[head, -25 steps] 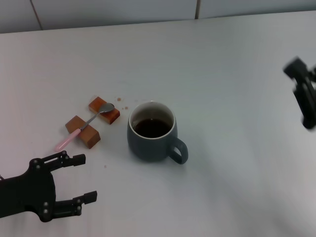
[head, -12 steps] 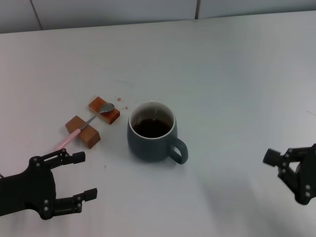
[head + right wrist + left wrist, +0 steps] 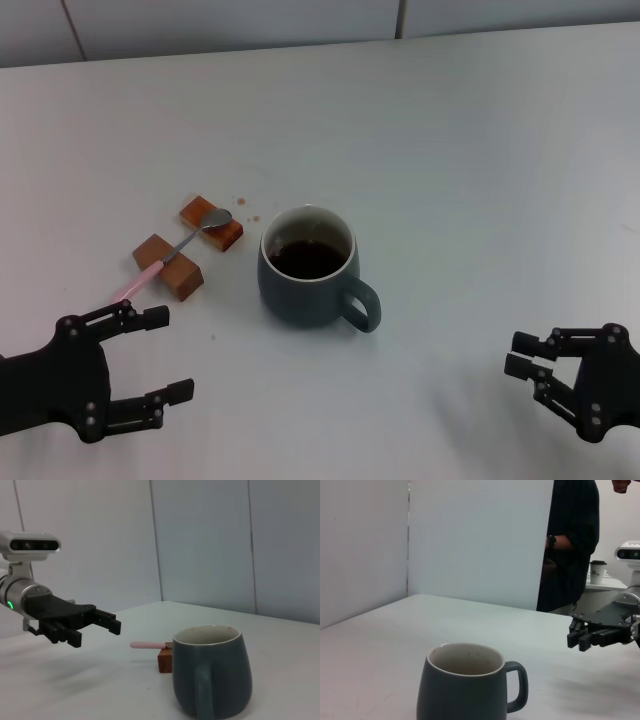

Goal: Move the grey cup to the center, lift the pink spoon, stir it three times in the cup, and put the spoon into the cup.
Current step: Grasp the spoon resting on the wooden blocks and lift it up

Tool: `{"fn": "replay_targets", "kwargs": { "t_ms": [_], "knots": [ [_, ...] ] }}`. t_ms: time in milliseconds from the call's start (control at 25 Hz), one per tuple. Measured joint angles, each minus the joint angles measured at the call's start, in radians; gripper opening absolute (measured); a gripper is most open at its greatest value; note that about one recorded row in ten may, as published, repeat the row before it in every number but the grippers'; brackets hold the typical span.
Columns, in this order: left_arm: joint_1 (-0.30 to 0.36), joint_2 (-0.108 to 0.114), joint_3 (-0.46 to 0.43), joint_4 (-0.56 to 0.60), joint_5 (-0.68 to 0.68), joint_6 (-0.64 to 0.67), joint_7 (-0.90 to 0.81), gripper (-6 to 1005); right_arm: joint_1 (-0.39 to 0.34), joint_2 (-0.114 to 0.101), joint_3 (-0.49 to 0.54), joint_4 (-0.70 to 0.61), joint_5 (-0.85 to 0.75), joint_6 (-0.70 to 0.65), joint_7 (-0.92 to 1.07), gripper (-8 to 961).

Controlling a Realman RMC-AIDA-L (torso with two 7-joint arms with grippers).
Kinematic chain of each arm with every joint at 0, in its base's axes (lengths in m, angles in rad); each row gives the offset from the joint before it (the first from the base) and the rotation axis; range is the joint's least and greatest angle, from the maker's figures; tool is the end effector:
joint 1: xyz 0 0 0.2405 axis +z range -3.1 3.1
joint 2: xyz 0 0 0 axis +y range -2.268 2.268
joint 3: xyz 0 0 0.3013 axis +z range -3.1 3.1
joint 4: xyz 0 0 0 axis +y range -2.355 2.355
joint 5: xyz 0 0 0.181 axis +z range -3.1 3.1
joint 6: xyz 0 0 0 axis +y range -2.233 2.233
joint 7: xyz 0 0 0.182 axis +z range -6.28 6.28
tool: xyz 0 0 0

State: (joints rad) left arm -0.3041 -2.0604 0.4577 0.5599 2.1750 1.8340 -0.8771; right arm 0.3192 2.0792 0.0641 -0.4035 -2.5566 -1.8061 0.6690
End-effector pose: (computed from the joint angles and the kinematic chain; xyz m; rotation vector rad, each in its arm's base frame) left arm -0.3225 0.2309 -0.0466 -2.7430 -0.3486 -0.7756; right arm 0.3368 0.2195 -0.0618 -2.5734 0.4304 0.8042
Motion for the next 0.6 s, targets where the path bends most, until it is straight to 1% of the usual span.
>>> {"fn": "replay_targets", "kwargs": {
  "t_ms": [240, 440, 600],
  "knots": [
    [-0.002, 0.000, -0.008, 0.000, 0.000, -0.001, -0.002, 801, 0.000, 0.001, -0.003, 0.002, 0.000, 0.034, 0.030, 177],
    [0.000, 0.000, -0.008, 0.000, 0.000, -0.001, -0.002, 800, -0.002, 0.002, -0.010, 0.007, -0.001, 0.035, 0.012, 413],
    [0.004, -0.001, -0.008, 0.000, 0.000, -0.001, -0.002, 799, -0.003, 0.002, -0.011, 0.014, -0.001, 0.031, -0.004, 548]
  ]
}}
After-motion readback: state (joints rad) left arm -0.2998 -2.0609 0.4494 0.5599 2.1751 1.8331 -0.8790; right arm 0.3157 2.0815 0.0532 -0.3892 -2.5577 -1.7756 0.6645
